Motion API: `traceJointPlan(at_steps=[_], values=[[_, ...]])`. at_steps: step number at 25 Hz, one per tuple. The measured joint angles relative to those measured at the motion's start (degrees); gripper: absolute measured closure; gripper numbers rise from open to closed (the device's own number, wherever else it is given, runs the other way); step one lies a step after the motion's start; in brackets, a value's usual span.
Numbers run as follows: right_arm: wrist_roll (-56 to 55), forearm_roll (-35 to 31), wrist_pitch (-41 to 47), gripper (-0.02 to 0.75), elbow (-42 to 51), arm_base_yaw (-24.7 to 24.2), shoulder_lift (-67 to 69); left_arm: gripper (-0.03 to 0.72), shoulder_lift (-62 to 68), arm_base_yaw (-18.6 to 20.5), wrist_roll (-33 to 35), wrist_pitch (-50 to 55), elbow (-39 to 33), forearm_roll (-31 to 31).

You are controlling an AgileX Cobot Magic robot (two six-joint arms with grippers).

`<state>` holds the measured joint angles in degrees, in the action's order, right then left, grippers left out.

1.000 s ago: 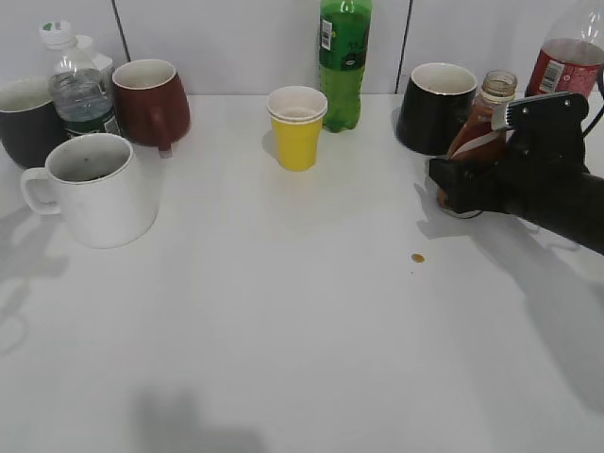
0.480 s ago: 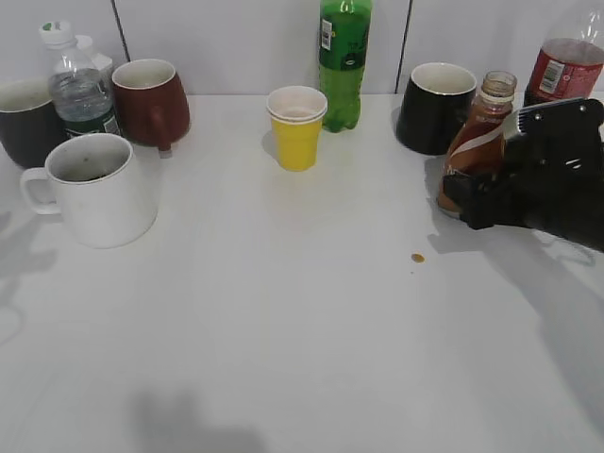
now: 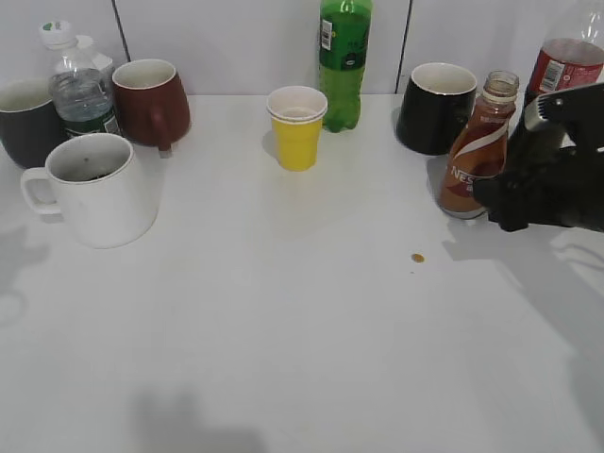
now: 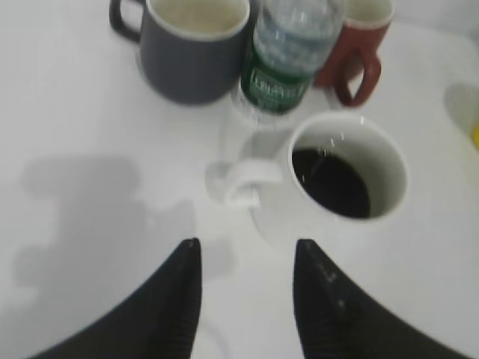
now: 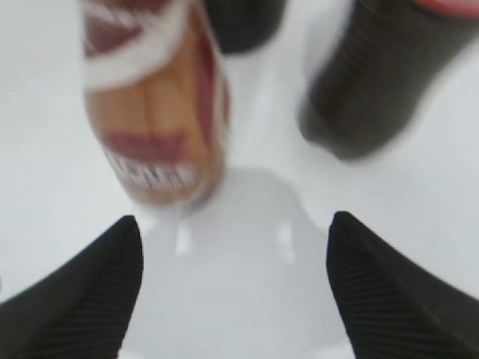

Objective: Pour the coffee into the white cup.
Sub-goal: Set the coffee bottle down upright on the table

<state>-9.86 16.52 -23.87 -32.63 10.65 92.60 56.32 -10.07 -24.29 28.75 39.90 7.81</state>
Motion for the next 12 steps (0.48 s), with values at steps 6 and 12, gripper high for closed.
traceJointPlan(at_steps=[6,12], values=[[-0.1,0.0,9.0,0.142,0.0,0.0,-6.6,0.373,-2.5,-3.6,4.3,8.4,2.7,-4.2],[-5.3,-1.0,24.6,0.143,-0.1,0.0,-16.3,0.373,-8.8,-6.0,5.6,15.8,2.9,-5.0]])
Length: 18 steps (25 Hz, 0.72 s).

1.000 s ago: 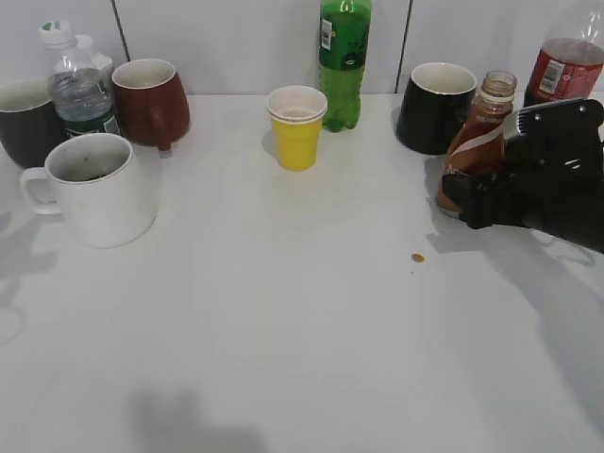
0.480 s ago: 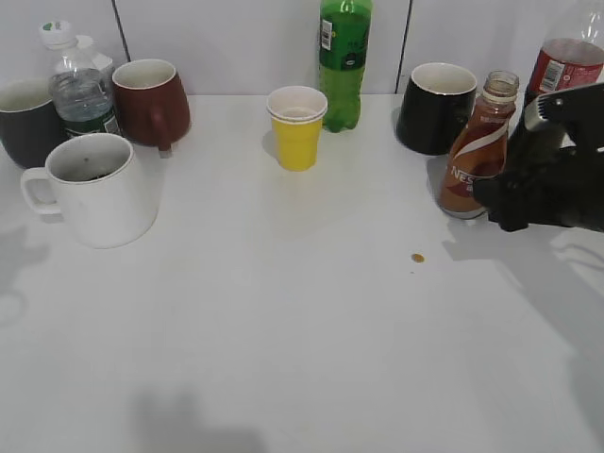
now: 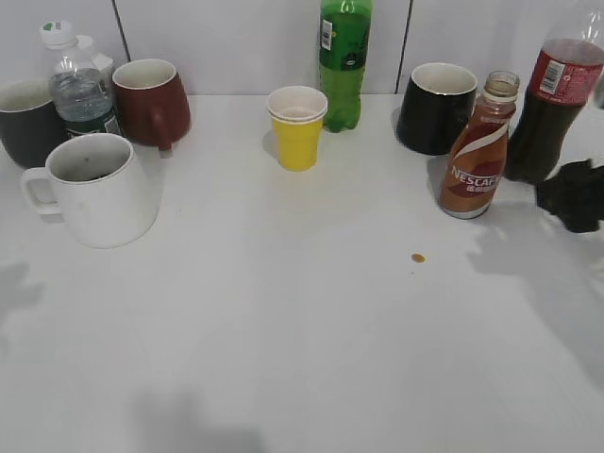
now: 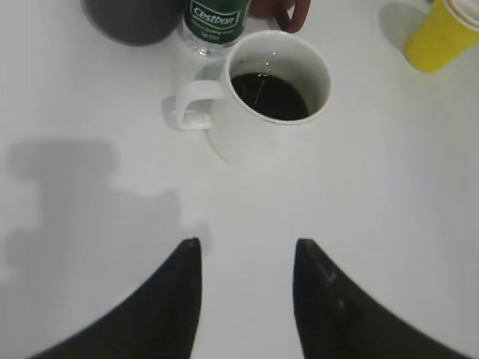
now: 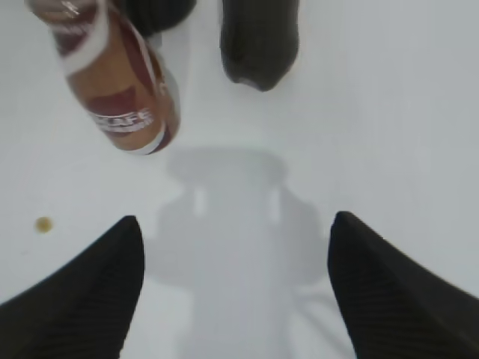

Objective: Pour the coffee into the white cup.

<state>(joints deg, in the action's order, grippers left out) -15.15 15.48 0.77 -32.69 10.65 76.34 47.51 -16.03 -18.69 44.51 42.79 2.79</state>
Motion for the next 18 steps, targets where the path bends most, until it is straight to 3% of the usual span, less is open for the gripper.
traceJointPlan(at_steps=[6,13,18], values=[[-0.2,-6.7,19.6,0.143,-3.0,0.0,-14.6,0.373,-7.2,0.0,3.3,5.4,0.2,0.7],[13.6,-21.0,35.2,0.145,-4.0,0.0,-35.4,0.373,-14.6,0.0,5.6,12.1,0.2,0.2],[15.7,-23.4,47.6,0.146,-4.0,0.0,-48.9,0.373,-24.3,0.0,9.3,16.8,0.2,-1.8]])
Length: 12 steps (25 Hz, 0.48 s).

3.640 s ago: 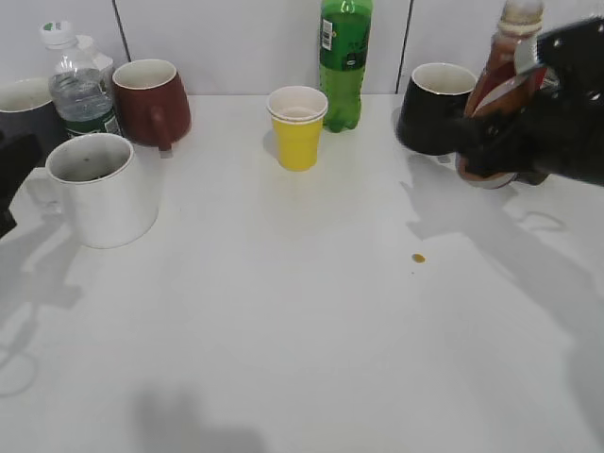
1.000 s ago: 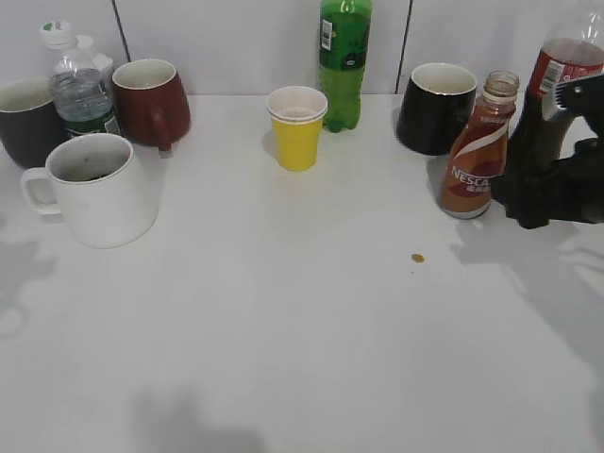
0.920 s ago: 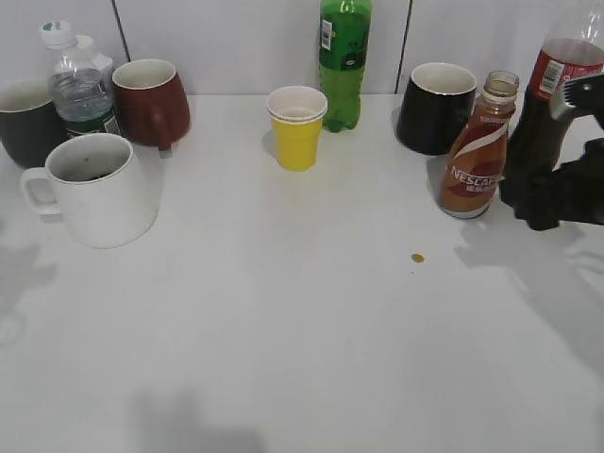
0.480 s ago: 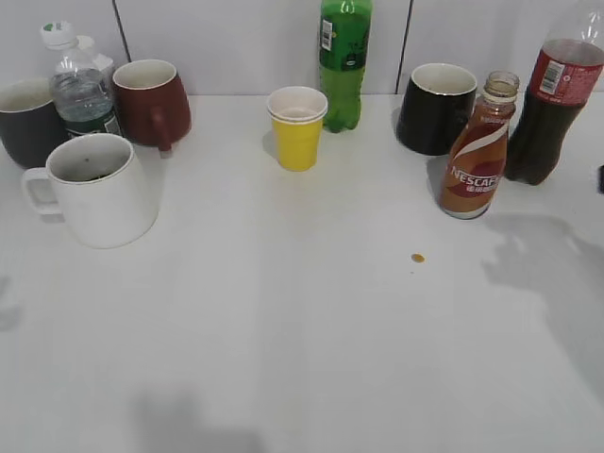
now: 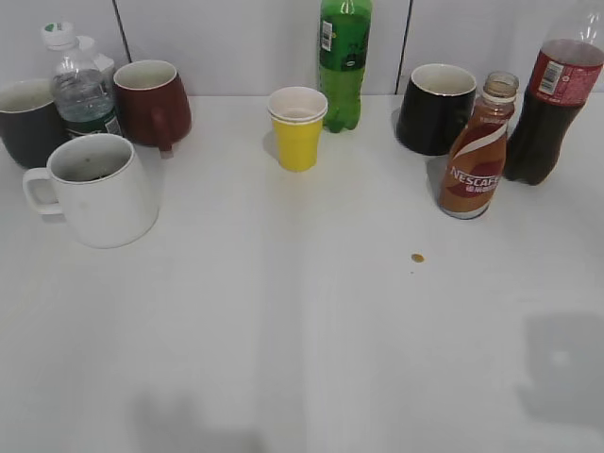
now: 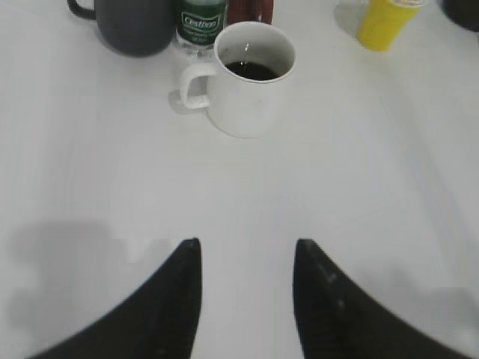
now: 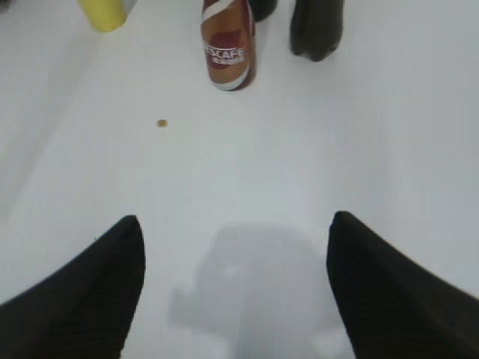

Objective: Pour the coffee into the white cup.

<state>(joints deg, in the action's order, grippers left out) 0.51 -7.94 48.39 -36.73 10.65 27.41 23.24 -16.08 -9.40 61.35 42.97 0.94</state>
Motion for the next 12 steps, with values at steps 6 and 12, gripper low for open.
traceJointPlan(at_steps=[6,12], values=[[0.1,3.4,9.5,0.147,0.1,0.0,-13.5,0.373,-12.1,0.0,1.8,4.0,-1.6,0.0],[-0.5,6.3,12.4,0.147,3.2,0.0,-22.6,0.373,-22.2,0.0,3.5,7.3,-7.4,-0.3]])
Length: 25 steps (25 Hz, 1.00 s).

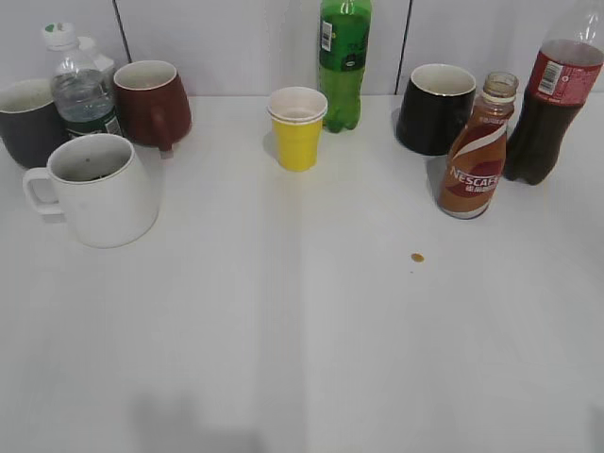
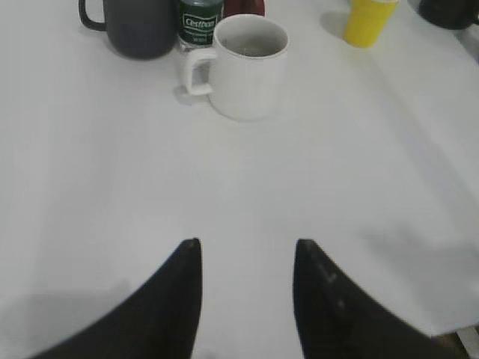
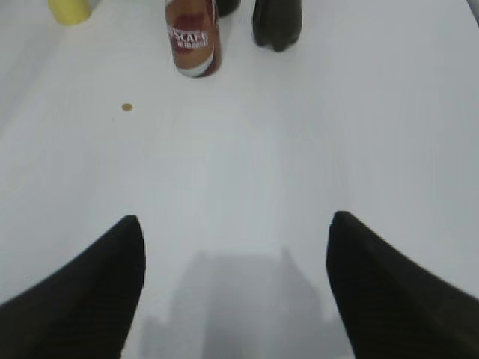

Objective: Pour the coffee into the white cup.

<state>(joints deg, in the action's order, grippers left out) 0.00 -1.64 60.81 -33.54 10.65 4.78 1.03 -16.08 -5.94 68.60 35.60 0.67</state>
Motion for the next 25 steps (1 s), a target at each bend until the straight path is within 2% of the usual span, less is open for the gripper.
traceJointPlan(at_steps=[5,11,25], values=[[-2.0,0.3,0.0,0.147,4.6,0.0,-2.2,0.373,-1.5,0.0,2.5,-0.1,-3.0,-0.2],[-2.3,0.3,-0.2,0.148,4.8,0.0,-2.3,0.373,-1.5,-0.1,3.3,-6.5,-5.4,-0.2],[-2.3,0.3,-0.3,0.148,4.8,0.0,-2.3,0.373,-1.5,-0.1,3.5,-7.4,-5.8,-0.2]])
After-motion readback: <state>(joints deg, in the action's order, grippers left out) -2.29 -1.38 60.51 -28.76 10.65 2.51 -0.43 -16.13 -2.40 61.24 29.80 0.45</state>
